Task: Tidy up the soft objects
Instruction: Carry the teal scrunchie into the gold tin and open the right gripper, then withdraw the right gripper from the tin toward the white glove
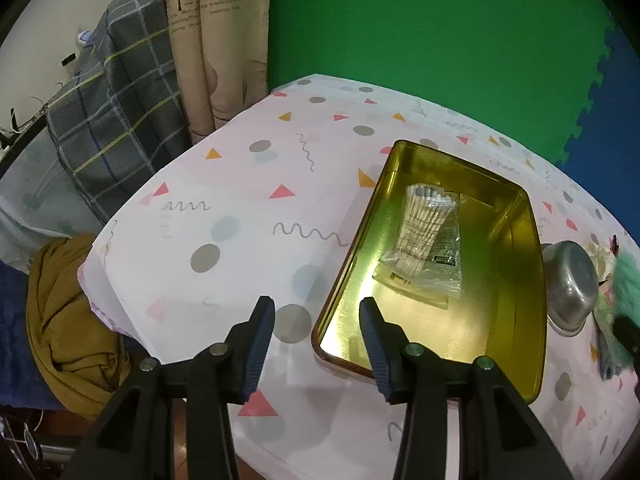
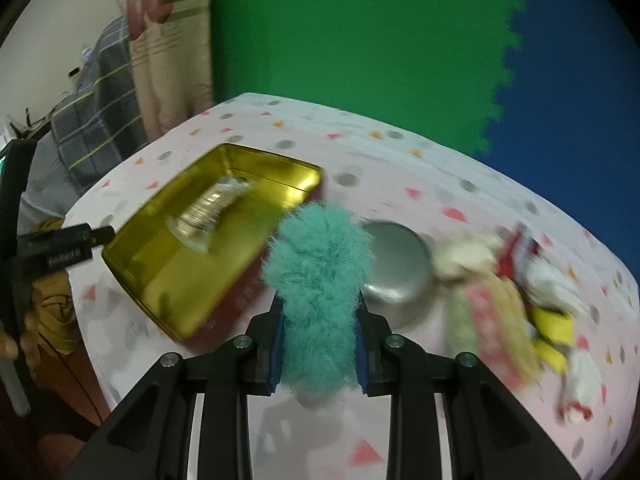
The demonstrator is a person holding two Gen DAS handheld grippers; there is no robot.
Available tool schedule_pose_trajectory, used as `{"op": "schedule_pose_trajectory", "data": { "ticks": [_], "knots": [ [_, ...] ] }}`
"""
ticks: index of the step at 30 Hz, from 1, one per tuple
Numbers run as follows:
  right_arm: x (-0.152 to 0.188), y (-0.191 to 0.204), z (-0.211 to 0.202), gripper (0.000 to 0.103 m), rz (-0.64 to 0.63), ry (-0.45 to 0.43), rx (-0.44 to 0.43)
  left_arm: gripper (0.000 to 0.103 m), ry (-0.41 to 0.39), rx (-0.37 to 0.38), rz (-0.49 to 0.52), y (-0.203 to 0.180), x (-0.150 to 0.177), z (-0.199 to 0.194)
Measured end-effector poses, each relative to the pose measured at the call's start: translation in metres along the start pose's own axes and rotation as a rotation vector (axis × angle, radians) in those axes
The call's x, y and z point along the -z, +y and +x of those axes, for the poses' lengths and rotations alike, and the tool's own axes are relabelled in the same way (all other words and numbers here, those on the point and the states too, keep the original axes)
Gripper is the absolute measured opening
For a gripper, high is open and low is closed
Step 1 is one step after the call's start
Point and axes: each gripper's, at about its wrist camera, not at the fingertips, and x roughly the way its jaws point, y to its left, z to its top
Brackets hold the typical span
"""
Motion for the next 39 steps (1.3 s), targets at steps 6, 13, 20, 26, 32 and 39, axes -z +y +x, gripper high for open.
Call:
{"op": "schedule_pose_trajectory", "data": {
  "ticks": [6,13,20,26,32,39],
  "knots": [
    [-0.035,0.040,0.036,0.026,-0.056,0.018,-0.044,0.046,-0.005,0.007,-0.013,0.004,-0.002,-0.001],
    [-0.061,0.071,0.075,0.026,-0.100,0.040,-0.048,0.046,0.003,-0.008,-0.057,0.017,-0.005,0.004],
    [-0.077,0.075,0.107,0.027,-0.081,0.073,-0.002,0.046,0.000,-0.017,-0.056,0.019,-0.005,0.004],
    [-0.082,0.075,0.123,0.034,-0.071,0.085,0.016,0.046,0.010,-0.019,-0.067,0.021,-0.005,0.007],
    [-0.080,0.077,0.128,0.047,-0.062,0.088,0.011,0.046,0.011,-0.015,-0.061,0.021,-0.005,0.007],
    [-0.076,0.081,0.113,0.070,-0.069,0.054,-0.031,0.046,0.011,-0.027,-0.061,0.020,-0.005,0.009]
  ]
}}
